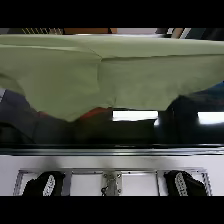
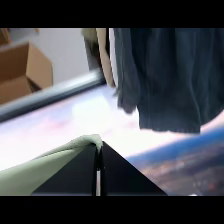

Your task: Fold the clothes and pants, and hang the long-sleeved shirts on hangers.

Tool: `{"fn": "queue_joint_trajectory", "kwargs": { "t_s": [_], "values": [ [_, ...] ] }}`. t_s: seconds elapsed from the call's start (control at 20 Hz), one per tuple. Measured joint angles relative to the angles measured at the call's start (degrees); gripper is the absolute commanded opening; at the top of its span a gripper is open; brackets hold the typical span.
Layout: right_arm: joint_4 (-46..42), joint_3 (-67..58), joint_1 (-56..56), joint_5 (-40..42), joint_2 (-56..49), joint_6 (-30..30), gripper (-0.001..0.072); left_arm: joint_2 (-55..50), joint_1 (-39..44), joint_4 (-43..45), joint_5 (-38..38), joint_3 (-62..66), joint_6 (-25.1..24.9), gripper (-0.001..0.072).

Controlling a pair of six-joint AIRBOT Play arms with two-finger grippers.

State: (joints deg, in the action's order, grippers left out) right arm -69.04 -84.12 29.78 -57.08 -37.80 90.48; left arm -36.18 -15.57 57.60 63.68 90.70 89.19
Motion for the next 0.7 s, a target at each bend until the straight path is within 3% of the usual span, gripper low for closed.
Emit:
{"fn": "queue_joint_trajectory", "kwargs": {
  "t_s": [0.2, 0.35, 0.7],
  "values": [
    [0.31, -0.61, 0.09, 1.77, 3.5, 1.49, 0.0006, 3.67, 0.09, -0.02, -1.29, 1.16, 3.02, 0.0008],
    [2.1, -0.74, 0.09, 0.07, 2.67, 2.38, 0.0006, 0.83, -1.36, -0.11, 1.11, 1.44, 4.5, 0.0008],
    [5.16, -0.74, -5.01, -8.81, -15.98, 1.73, 0.0006, -24.74, 3.19, -0.02, 5.92, 1.55, 2.34, 0.0008]
  ]
}}
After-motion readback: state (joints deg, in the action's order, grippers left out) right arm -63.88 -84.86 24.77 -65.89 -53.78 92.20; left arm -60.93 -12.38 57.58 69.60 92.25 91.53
